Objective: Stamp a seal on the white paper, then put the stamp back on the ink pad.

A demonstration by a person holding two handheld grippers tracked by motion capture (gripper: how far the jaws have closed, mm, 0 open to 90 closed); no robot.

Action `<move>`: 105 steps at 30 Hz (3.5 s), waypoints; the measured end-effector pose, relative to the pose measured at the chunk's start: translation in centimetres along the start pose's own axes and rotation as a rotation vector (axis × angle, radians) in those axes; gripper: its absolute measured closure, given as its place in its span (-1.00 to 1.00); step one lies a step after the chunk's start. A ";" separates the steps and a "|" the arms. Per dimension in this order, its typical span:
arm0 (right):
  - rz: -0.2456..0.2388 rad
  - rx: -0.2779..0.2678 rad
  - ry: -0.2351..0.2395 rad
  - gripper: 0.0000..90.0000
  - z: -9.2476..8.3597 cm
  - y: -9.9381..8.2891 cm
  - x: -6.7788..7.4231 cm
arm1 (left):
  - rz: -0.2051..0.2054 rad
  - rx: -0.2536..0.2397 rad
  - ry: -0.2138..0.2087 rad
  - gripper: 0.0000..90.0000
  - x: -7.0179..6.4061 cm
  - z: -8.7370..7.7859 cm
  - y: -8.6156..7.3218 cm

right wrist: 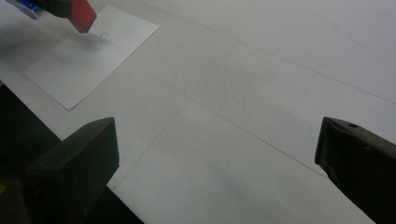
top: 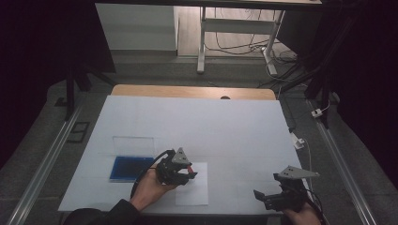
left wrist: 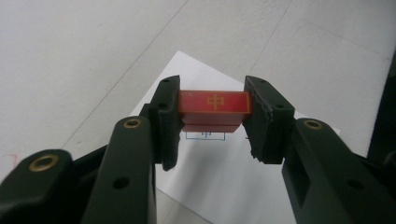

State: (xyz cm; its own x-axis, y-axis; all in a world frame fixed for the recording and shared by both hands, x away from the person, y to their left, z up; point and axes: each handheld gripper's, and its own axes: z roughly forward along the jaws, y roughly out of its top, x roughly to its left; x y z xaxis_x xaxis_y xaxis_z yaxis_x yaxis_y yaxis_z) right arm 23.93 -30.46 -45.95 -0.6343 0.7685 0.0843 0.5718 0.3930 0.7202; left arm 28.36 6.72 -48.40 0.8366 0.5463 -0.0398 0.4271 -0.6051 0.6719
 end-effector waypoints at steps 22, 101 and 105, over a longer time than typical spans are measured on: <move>-0.001 -0.005 -0.003 -1.00 0.0 0.0 0.0 | -0.056 -0.068 0.023 0.29 1.1 -4.6 -1.5; -0.002 -0.002 -0.003 -1.00 -0.1 0.0 0.0 | -0.314 0.045 0.279 0.29 8.1 -9.7 -10.8; -0.003 -0.002 -0.003 -1.00 -0.1 0.0 0.0 | -0.309 0.061 0.271 0.29 8.2 -9.3 -10.9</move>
State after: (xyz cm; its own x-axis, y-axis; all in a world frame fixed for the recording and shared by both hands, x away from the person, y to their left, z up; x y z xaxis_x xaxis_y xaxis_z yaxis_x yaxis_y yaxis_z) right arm 23.87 -30.46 -45.92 -0.6344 0.7689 0.0800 0.5689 0.3944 0.7217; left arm 27.38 23.11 -49.17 0.5488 0.8354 -0.0307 0.6700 -0.4176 0.6137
